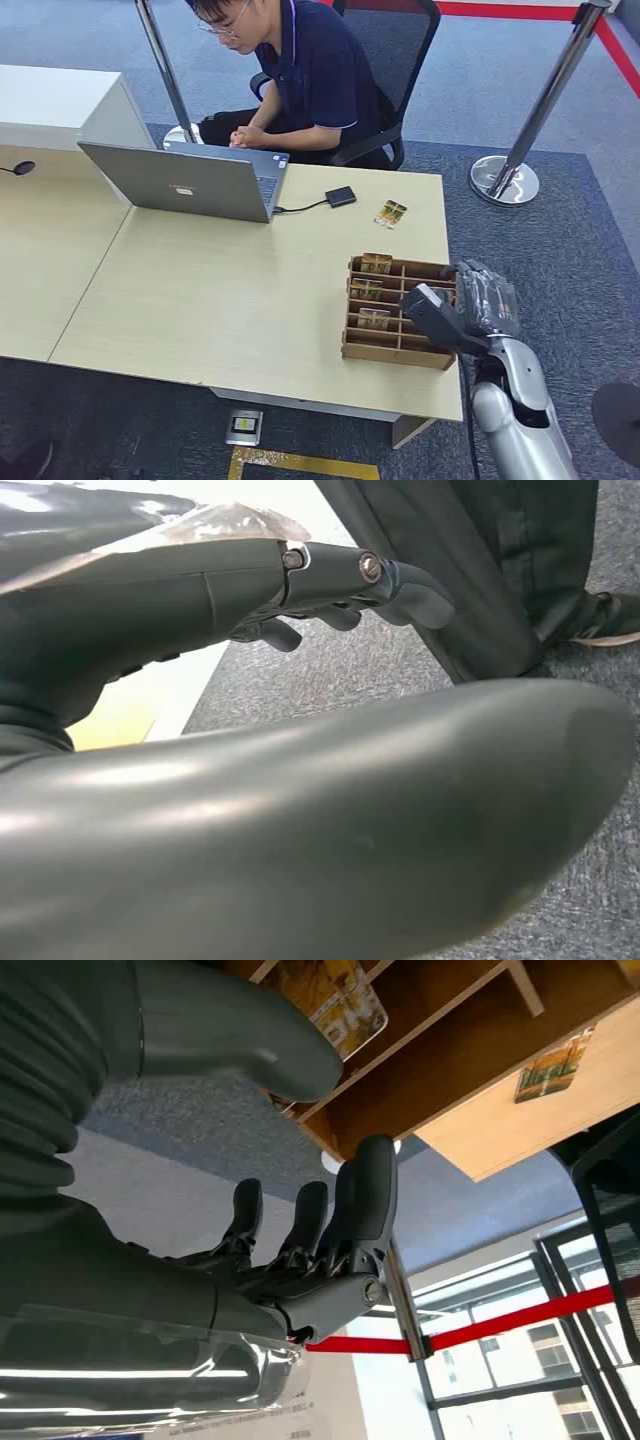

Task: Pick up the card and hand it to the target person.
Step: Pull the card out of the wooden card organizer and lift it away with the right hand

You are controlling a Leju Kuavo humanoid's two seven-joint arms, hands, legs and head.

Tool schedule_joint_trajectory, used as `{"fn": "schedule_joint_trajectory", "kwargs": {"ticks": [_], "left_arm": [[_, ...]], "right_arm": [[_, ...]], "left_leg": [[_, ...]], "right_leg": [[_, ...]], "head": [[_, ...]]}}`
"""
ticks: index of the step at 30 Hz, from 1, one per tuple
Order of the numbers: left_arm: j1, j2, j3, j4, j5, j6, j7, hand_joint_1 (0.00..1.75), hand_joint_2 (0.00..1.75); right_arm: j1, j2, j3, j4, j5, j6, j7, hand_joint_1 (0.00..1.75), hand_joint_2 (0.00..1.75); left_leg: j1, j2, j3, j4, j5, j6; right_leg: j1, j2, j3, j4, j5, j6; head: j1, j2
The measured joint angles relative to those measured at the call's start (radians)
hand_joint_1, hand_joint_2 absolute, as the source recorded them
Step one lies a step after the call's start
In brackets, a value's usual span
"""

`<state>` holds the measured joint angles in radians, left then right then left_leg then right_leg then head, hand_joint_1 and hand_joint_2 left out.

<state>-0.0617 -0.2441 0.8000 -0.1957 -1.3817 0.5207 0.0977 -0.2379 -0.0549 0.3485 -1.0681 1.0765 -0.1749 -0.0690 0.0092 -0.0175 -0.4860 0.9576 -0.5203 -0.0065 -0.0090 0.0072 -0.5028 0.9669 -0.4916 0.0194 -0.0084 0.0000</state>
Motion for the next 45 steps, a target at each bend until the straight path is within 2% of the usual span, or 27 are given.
{"fn": "schedule_joint_trajectory", "kwargs": {"ticks": [27, 45], "left_arm": [[0.001, 0.005, 0.0, 0.001, 0.008, 0.001, 0.003, 0.0, 0.0], [0.001, 0.009, 0.0, 0.001, -0.01, 0.0, -0.009, 0.0, 0.0]], "right_arm": [[-0.031, -0.006, 0.022, 0.099, -0.002, -0.01, 0.016, 0.82, 1.75], [-0.007, -0.036, 0.033, 0.092, 0.031, -0.047, 0.061, 0.93, 1.75]], "left_leg": [[0.0, 0.0, 0.0, 0.0, 0.0, 0.0], [0.0, 0.0, 0.0, 0.0, 0.0, 0.0]], "right_leg": [[0.0, 0.0, 0.0, 0.0, 0.0, 0.0], [0.0, 0.0, 0.0, 0.0, 0.0, 0.0]], "head": [[0.0, 0.0], [0.0, 0.0]]}}
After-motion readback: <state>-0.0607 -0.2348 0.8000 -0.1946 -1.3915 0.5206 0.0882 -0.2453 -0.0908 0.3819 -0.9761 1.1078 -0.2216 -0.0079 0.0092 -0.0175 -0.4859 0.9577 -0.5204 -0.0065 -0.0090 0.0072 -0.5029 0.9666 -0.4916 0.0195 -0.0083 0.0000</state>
